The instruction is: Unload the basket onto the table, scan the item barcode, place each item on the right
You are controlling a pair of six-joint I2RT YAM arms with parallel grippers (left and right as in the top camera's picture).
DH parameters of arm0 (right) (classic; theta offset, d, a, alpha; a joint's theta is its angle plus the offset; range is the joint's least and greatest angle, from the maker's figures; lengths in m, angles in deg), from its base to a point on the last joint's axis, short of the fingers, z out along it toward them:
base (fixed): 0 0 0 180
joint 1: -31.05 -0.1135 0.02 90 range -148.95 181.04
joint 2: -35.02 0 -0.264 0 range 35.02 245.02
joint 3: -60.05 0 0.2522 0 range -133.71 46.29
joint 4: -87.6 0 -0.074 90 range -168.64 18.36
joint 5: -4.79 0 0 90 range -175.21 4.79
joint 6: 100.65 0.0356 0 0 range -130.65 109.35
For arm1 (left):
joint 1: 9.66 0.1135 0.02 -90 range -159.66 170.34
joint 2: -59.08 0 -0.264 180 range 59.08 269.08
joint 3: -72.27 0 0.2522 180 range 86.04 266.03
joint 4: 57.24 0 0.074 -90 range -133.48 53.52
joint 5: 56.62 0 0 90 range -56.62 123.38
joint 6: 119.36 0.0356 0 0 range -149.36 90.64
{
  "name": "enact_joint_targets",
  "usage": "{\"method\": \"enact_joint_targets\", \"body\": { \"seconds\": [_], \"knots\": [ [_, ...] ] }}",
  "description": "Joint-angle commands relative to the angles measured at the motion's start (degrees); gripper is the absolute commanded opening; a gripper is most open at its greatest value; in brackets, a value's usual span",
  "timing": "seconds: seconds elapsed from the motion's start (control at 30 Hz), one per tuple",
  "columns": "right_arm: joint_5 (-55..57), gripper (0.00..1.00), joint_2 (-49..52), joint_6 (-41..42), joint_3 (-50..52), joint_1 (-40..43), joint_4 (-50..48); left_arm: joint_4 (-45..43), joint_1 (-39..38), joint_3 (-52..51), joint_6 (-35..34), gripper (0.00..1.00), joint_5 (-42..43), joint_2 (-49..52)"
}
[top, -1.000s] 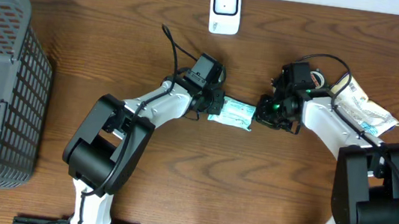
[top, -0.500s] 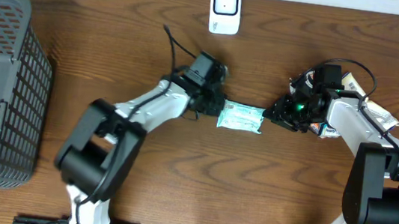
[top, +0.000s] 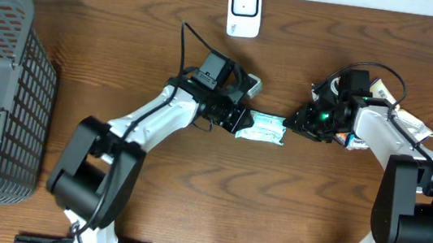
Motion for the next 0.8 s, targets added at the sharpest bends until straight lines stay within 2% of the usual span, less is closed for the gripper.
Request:
{"method": "enact_joint_targets", "body": {
  "seconds": [0.0,0.13,0.3,0.5,0.77],
  "knots": [
    [0.37,0.32,0.55,-0.87,0.31,-1.36,0.02,-3.15,0.09,-0.37,-2.75,0.08,1.42,3.72],
    [1.79,0.32,0.55,-0.85,0.31,-2.16,0.11,-7.82,0.09,-0.37,-7.41,0.08,1.22,5.35],
    [2.47,0.32,0.55,-0.74,0.31,-2.43,0.26,-8.31,-0.09,-0.42,-10.21,0.07,-2.75,5.42],
    [6.27,0.29,0.55,2.8,0.37,-2.6,0.39,-8.41,-2.62,-1.29,-10.27,0.07,-11.39,6.19],
    [5.01,0.27,0.55,2.6,0.37,-2.58,0.26,-9.25,-3.34,-1.29,-12.52,0.08,-11.72,9.05]
  ]
}}
